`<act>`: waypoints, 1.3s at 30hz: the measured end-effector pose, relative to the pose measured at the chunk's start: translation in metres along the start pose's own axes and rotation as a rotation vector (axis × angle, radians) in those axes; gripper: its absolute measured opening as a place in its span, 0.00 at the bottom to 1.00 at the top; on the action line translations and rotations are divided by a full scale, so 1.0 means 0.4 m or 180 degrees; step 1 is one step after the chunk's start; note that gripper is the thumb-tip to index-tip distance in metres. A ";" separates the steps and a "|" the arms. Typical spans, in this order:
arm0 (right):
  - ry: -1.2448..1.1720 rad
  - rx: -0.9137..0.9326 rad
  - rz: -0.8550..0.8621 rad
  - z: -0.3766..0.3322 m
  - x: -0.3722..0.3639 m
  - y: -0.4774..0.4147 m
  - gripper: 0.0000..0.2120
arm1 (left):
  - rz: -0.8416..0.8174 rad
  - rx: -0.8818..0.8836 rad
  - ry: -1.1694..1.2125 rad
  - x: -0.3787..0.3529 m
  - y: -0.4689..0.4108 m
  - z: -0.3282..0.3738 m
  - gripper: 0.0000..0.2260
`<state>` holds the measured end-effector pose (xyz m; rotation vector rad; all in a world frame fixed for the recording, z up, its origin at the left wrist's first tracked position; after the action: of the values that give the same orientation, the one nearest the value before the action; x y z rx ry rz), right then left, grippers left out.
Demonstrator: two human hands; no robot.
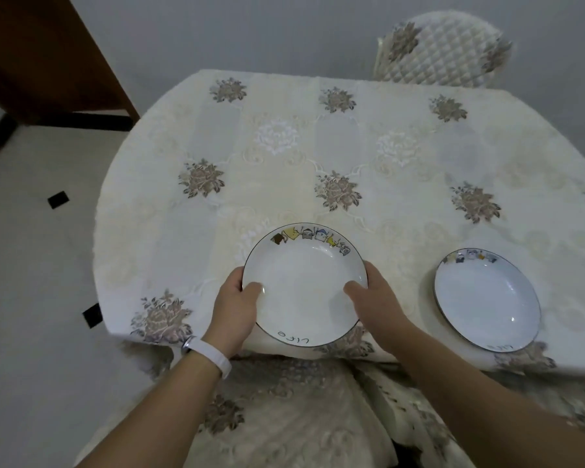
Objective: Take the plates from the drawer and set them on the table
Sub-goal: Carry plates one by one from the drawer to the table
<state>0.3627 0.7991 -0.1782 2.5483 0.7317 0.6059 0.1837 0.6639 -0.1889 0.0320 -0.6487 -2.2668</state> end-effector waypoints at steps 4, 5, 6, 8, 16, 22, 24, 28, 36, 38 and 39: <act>0.0065 -0.0049 -0.0117 0.014 -0.060 -0.057 0.21 | 0.0087 0.0027 -0.0172 0.031 -0.055 -0.036 0.11; 0.0116 -0.0044 -0.0127 0.018 -0.071 -0.068 0.21 | 0.0108 0.0033 -0.0233 0.036 -0.067 -0.047 0.11; 0.0172 -0.0051 -0.0144 0.025 -0.081 -0.079 0.21 | 0.0133 0.0049 -0.0275 0.040 -0.079 -0.058 0.11; 0.0311 -0.0091 -0.0182 0.039 -0.097 -0.100 0.21 | 0.0162 0.0075 -0.0350 0.044 -0.100 -0.079 0.11; 0.0806 -0.0138 -0.0192 0.086 -0.134 -0.156 0.19 | 0.0231 0.0135 -0.0889 0.043 -0.167 -0.134 0.08; 0.1367 0.0046 -0.0296 0.093 -0.139 -0.189 0.15 | 0.0302 0.0013 -0.1205 0.052 -0.188 -0.148 0.10; 0.1457 0.0104 -0.0311 0.095 -0.137 -0.196 0.14 | 0.0313 -0.0042 -0.1305 0.054 -0.189 -0.150 0.12; 0.1536 0.0129 -0.0364 0.094 -0.136 -0.206 0.12 | 0.0445 -0.0126 -0.1334 0.059 -0.187 -0.153 0.09; 0.1624 0.0043 -0.0410 0.079 -0.124 -0.206 0.09 | 0.0425 0.0018 -0.1102 0.074 -0.183 -0.158 0.07; 0.1684 0.0030 -0.0371 0.072 -0.113 -0.199 0.09 | 0.0431 0.0019 -0.0979 0.083 -0.177 -0.154 0.06; 0.1732 0.0049 -0.0309 0.066 -0.106 -0.194 0.10 | 0.0434 0.0005 -0.0947 0.088 -0.172 -0.148 0.06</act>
<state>0.3133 0.8277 -0.2508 2.3533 1.0287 1.2861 0.1252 0.6534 -0.2660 -0.3447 -0.7819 -2.1568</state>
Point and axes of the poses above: each hand's wrist, its own y-axis away from the middle knuckle, its own x-axis out of the back of the hand, z = x × y, the point moved 1 cm from there along -y, towards the middle knuckle, and after that the axes turned 1 degree about z, right-handed, at the moved point
